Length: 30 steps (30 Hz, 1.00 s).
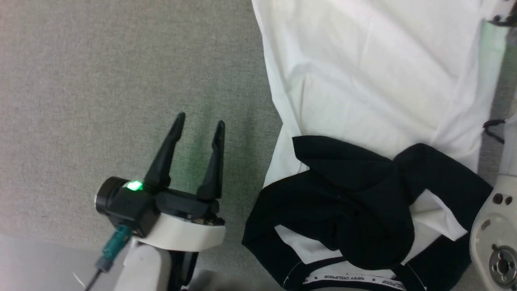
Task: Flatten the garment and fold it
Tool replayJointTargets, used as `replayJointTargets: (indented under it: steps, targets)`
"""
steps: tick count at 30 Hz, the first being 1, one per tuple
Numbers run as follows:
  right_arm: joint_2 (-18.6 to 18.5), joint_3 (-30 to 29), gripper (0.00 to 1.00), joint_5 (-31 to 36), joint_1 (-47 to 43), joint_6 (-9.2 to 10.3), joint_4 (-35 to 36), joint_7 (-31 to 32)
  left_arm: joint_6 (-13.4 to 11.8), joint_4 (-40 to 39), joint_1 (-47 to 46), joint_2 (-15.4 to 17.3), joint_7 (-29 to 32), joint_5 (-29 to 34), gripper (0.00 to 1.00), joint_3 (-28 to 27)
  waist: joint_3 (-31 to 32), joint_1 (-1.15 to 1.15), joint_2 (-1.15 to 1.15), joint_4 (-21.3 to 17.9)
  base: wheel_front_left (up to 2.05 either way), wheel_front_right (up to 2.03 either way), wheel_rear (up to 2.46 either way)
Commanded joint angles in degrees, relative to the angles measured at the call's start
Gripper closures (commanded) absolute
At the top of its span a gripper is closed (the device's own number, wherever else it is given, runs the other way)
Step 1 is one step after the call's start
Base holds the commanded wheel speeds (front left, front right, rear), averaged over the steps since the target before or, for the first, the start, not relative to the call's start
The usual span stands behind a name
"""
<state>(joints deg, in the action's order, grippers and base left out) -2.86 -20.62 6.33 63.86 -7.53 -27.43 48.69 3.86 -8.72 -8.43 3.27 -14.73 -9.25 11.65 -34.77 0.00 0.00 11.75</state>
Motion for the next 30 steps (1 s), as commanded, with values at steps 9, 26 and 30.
replayJointTargets:
  steps: [9,26,30]
  targets:
    - [-0.02,5.73,1.00,-8.56,-4.75,0.04,-1.33,-6.38,2.54,-2.25,-14.12,7.00,10.49,-3.81,0.00,-2.84,4.76,0.00,0.00,-5.13,0.00,0.00,0.00]
    - [-0.02,11.93,1.00,-13.94,-3.69,0.04,-3.34,-10.33,3.53,22.08,-54.50,14.60,53.32,-24.03,0.00,7.97,-0.33,0.00,0.00,-10.02,0.00,0.00,0.00]
    - [-0.02,14.64,1.00,-15.89,-2.67,0.04,-4.61,-11.39,1.87,26.41,-58.34,14.87,56.40,-22.80,0.00,8.50,-1.81,0.00,0.00,-11.36,0.00,0.00,0.00]
